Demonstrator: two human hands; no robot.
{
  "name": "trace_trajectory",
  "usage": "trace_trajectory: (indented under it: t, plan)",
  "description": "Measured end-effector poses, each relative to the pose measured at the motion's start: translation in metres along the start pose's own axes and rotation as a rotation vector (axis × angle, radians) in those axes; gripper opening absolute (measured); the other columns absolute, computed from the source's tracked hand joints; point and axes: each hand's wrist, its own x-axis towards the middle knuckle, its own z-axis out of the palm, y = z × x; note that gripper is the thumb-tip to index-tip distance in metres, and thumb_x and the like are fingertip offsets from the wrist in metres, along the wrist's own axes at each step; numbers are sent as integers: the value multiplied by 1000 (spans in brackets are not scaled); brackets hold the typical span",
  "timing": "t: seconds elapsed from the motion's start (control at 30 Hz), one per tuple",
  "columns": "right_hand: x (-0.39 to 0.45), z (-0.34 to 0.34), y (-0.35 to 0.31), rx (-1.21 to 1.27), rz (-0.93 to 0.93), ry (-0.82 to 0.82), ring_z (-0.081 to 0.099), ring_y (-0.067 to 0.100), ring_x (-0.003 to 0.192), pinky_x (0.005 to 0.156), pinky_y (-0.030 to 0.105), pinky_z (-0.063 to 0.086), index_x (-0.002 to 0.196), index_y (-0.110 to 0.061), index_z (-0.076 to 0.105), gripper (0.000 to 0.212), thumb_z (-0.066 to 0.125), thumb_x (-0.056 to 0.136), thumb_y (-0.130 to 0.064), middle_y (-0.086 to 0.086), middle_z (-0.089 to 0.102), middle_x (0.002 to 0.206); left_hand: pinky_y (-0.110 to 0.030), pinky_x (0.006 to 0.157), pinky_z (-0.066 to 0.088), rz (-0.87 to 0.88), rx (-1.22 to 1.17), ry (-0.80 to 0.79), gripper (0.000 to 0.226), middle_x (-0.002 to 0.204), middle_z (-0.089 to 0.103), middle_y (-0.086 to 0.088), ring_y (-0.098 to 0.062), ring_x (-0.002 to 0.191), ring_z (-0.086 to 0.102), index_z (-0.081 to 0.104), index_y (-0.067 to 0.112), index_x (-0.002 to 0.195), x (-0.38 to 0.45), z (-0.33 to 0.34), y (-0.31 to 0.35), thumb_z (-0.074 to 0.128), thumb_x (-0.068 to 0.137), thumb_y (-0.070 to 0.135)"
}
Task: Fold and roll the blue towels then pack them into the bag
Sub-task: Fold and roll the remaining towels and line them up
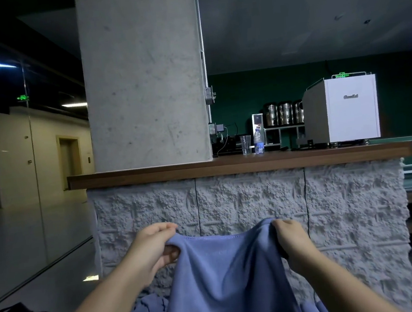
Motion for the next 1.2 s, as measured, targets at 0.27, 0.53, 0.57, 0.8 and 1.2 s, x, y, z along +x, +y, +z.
trace_trajectory:
  t: [0.27, 0.53, 0.57, 0.8, 1.2]
  plan:
    - [-29, 25, -24, -90, -370, -306, 48, 15, 65, 62, 29, 37, 68, -6, 54, 31, 53, 93, -25, 6, 52, 66, -24, 71, 50, 172, 253, -357, 31, 92, 71, 0, -10, 79, 64, 59, 19, 98, -38, 42, 15, 57, 84, -9]
    - [-58, 26, -42, -248, -582, -398, 36, 3, 53, 53, 25, 28, 72, -2, 60, 29, 49, 96, -16, -5, 48, 59, -24, 58, 49, 587, 535, -111, 18, 55, 61, 11, -3, 55, 56, 63, 25, 75, -43, 54, 11, 59, 90, 16]
    - [-59, 26, -42, -255, -576, -409, 36, 4, 55, 55, 26, 28, 73, -2, 60, 28, 49, 96, -16, -3, 48, 61, -26, 58, 47, 627, 591, -83, 17, 55, 59, 11, -3, 55, 54, 62, 26, 74, -42, 53, 10, 60, 89, 20]
    - [-63, 25, -41, -153, -510, -489, 51, 11, 66, 61, 28, 39, 80, -13, 67, 30, 44, 91, -27, 6, 62, 66, -24, 63, 38, 799, 699, 90, 25, 78, 47, 7, -5, 71, 49, 53, 26, 64, -41, 49, 11, 73, 78, 30]
    - [-48, 23, -22, -47, -504, -421, 50, 14, 66, 63, 30, 38, 74, -6, 65, 27, 57, 93, -22, 7, 61, 69, -19, 73, 43, 734, 790, -195, 12, 87, 58, 15, 3, 82, 55, 45, 34, 89, -33, 36, -7, 57, 90, 31]
